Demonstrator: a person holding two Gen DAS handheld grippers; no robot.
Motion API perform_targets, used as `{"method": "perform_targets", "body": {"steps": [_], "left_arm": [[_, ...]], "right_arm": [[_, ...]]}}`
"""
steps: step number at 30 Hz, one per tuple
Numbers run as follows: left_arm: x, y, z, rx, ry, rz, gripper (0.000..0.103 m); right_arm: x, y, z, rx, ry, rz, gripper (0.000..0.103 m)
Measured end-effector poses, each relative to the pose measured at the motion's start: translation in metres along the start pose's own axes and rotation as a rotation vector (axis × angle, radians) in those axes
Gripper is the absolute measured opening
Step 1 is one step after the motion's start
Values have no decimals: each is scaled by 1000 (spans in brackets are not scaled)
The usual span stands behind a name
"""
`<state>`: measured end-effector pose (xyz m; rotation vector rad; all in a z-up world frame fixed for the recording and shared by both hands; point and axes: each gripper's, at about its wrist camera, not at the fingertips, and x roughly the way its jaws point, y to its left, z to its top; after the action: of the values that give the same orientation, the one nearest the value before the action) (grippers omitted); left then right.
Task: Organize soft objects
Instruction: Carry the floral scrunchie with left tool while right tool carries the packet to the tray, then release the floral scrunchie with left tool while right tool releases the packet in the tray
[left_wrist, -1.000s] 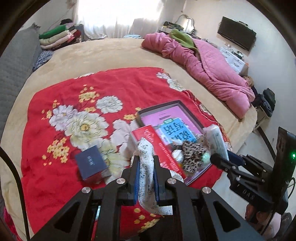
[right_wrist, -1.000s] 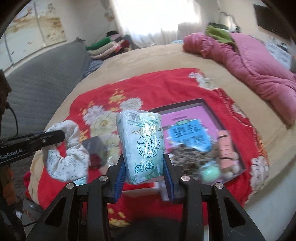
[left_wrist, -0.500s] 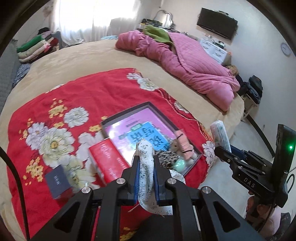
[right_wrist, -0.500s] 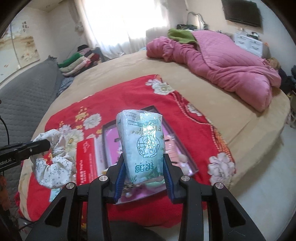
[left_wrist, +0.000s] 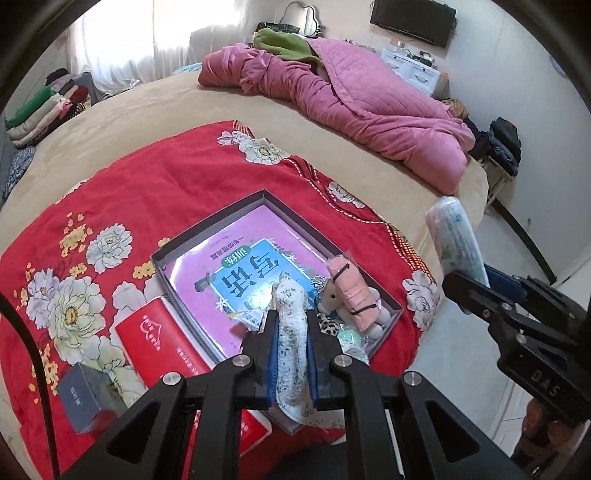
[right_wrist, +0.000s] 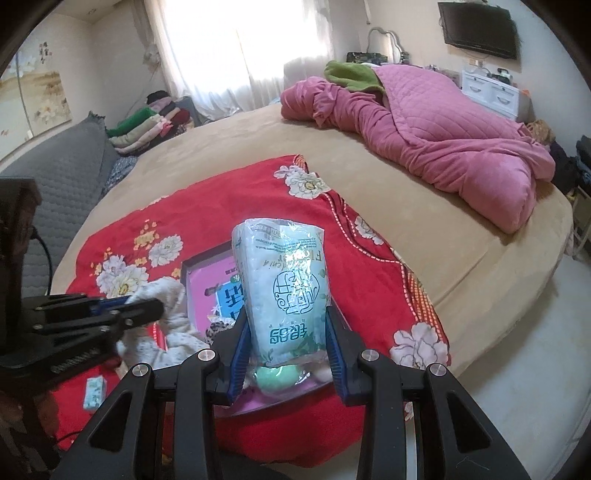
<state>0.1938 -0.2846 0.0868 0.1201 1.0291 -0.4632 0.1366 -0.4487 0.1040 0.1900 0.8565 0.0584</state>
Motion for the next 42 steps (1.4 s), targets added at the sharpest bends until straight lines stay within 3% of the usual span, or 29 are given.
{"method": "perform_targets", "body": {"steps": [22,32,37,41,42], "left_arm": [[77,27,-14,-44,110,19,13],[84,37,-19,-52,133,12,13],[86,40,-19,-61,146,5,18],[85,44,-18,-72,147,0,24],[85,45,-18,-78,145,-1,29]], "right_arm": [[74,10,-7,-80,126,-30,38],[120,25,-24,-120,248,11,40],[134,25,-31,-102,276,22,42],[127,23,-30,-92,250,20,58],[124,22,-29,-87,241,24,59]]}}
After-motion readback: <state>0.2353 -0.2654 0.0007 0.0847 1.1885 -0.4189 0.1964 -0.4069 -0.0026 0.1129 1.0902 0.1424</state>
